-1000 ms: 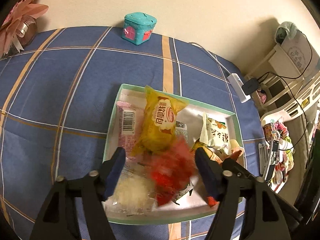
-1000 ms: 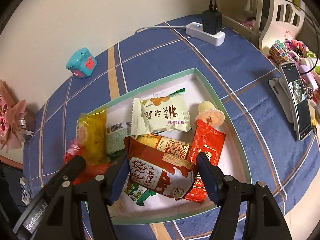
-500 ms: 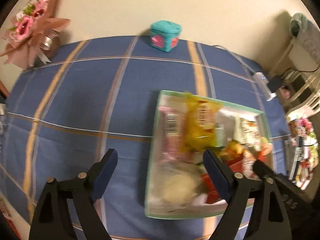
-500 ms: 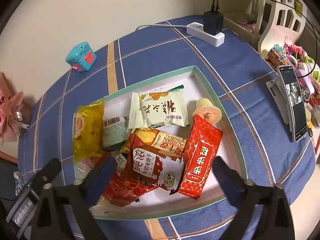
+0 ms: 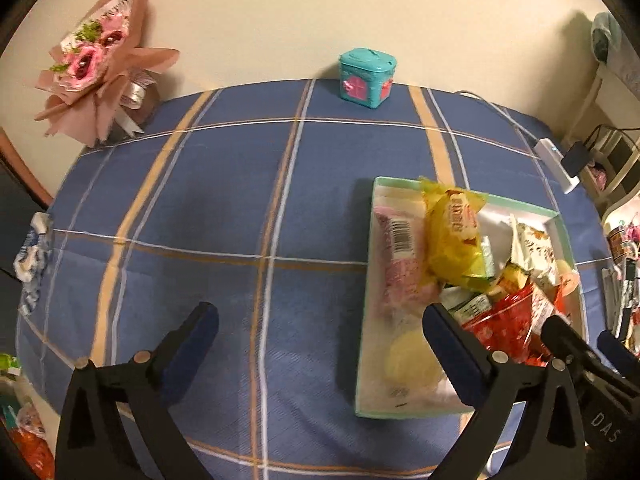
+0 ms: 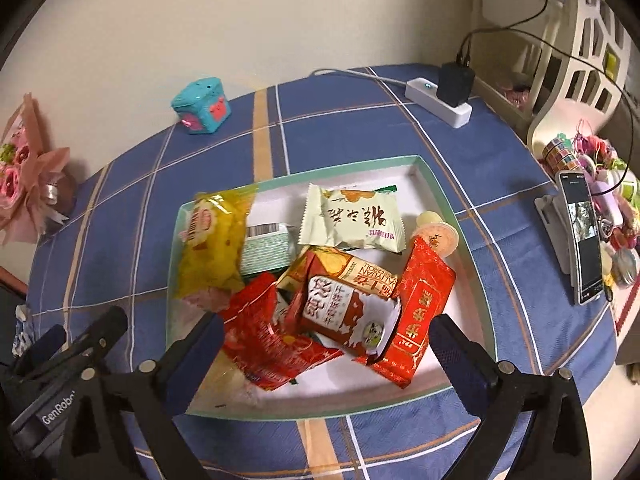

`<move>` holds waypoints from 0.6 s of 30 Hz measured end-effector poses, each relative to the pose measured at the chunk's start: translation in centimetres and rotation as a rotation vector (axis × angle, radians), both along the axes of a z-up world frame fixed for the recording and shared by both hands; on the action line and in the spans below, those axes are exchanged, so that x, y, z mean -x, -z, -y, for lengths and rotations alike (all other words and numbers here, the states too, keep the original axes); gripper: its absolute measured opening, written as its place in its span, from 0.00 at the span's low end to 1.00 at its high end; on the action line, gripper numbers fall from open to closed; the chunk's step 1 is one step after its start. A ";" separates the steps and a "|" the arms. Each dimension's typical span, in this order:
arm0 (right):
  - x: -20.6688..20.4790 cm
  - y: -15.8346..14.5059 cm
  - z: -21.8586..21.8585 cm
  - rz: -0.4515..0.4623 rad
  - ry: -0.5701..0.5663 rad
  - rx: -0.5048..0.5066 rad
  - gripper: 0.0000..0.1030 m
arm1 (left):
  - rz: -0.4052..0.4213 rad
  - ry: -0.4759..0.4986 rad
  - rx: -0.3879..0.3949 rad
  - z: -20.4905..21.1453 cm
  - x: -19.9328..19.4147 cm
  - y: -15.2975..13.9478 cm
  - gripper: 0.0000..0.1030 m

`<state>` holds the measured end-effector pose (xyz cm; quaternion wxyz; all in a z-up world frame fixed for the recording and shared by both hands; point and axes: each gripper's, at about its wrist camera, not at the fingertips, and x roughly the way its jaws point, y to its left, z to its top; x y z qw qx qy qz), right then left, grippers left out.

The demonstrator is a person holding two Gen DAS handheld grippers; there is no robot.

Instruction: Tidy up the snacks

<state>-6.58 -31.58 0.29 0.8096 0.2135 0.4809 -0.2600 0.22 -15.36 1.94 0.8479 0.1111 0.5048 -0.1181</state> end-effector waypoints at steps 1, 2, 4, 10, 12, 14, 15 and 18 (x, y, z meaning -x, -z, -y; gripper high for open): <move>0.2 -0.2 -0.3 0.005 -0.001 0.004 1.00 | 0.008 -0.001 -0.005 -0.2 0.3 -0.2 0.99; 0.3 -0.3 -0.5 0.009 -0.002 0.006 1.00 | 0.013 -0.004 -0.007 -0.4 0.5 -0.4 0.99; 0.7 -0.5 -1.0 0.019 -0.005 0.014 1.00 | 0.021 -0.011 -0.011 -0.9 1.1 -0.9 0.99; 2.7 -0.8 -2.9 0.025 -0.031 0.047 1.00 | 0.012 -0.037 -0.031 -2.8 3.3 -1.0 0.99; 3.4 -0.6 -3.3 0.020 -0.039 0.055 1.00 | 0.021 -0.046 -0.077 -3.1 4.0 -0.7 0.99; 4.1 -0.3 -4.0 0.009 -0.049 0.059 1.00 | 0.033 -0.053 -0.128 -3.3 5.0 -0.5 0.99; 4.4 -0.1 -4.2 0.006 -0.053 0.059 1.00 | 0.035 -0.051 -0.140 -3.3 5.3 -0.4 0.99; 5.4 0.1 -4.9 0.006 -0.058 0.051 1.00 | 0.030 -0.039 -0.140 -3.8 6.4 -0.1 0.99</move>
